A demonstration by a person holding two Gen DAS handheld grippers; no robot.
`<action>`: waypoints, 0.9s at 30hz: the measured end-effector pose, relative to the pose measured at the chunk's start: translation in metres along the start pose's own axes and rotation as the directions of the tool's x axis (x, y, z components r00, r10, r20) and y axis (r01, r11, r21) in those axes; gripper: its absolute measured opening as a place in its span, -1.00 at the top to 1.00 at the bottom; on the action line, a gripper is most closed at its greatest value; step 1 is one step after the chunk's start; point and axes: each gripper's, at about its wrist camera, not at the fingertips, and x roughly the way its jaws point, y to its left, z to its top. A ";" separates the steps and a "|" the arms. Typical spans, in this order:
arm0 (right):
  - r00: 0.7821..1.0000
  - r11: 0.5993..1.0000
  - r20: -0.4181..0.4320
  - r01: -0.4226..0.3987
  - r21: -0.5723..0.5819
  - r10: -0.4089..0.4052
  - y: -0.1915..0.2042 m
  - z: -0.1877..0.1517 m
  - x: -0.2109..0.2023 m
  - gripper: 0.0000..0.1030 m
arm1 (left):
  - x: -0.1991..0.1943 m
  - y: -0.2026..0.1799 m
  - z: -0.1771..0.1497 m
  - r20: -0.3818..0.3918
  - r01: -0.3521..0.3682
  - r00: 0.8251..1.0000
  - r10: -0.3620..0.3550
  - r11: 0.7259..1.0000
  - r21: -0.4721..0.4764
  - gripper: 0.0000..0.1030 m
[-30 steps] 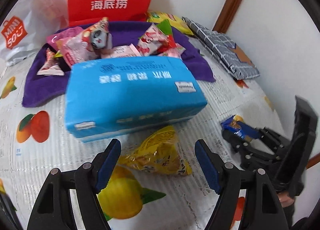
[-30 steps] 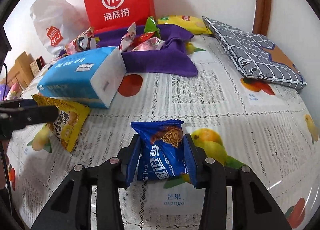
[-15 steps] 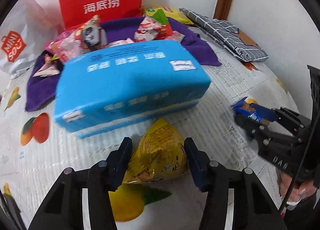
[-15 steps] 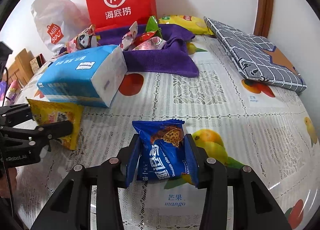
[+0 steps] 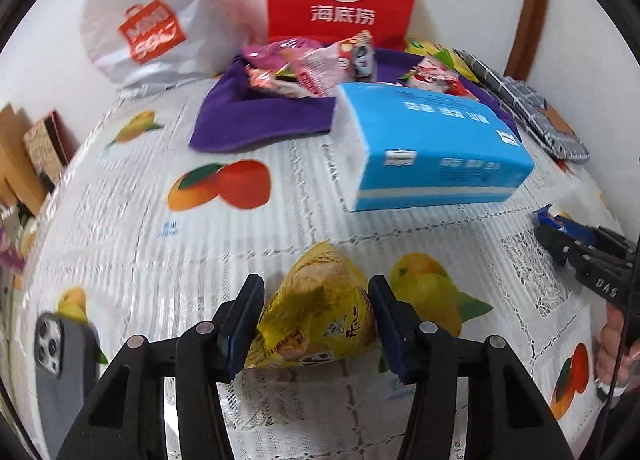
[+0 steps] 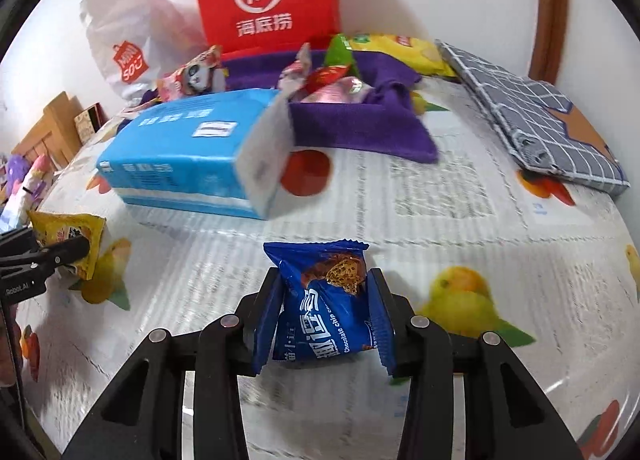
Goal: Organize snacks
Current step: 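Lift the blue packet and yellow bag off the sheet with both tools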
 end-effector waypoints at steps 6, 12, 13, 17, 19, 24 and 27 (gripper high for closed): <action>1.000 1.000 -0.004 0.010 -0.011 -0.010 0.002 0.001 0.001 0.14 | 0.001 0.002 -0.010 0.040 0.034 0.999 -0.034 0.999 -0.001 -0.19; 1.000 0.999 -0.013 0.000 -0.044 -0.001 0.009 0.000 0.003 -0.11 | -0.002 0.003 -0.012 0.050 0.046 0.998 -0.045 0.999 -0.002 -0.16; 1.000 0.999 -0.015 0.004 -0.052 -0.004 0.010 0.000 0.003 -0.14 | -0.002 0.002 -0.012 0.050 0.041 0.998 -0.041 0.999 0.000 -0.16; 1.000 0.999 -0.015 0.002 -0.051 -0.003 0.010 0.000 0.003 -0.14 | -0.002 0.002 -0.013 0.051 0.043 0.998 -0.042 0.999 -0.003 -0.16; 1.000 0.999 -0.014 -0.005 -0.046 0.004 0.009 0.000 0.003 -0.15 | -0.002 0.002 -0.013 0.052 0.047 0.998 -0.046 0.999 -0.008 -0.16; 1.000 0.998 -0.016 0.001 -0.056 -0.002 0.011 0.000 0.003 -0.17 | -0.002 0.002 -0.013 0.052 0.048 0.998 -0.047 0.999 -0.008 -0.17; 1.000 0.999 -0.015 -0.003 -0.052 0.003 0.014 0.000 0.003 -0.17 | -0.002 0.003 -0.013 0.051 0.049 0.997 -0.049 0.999 -0.008 -0.17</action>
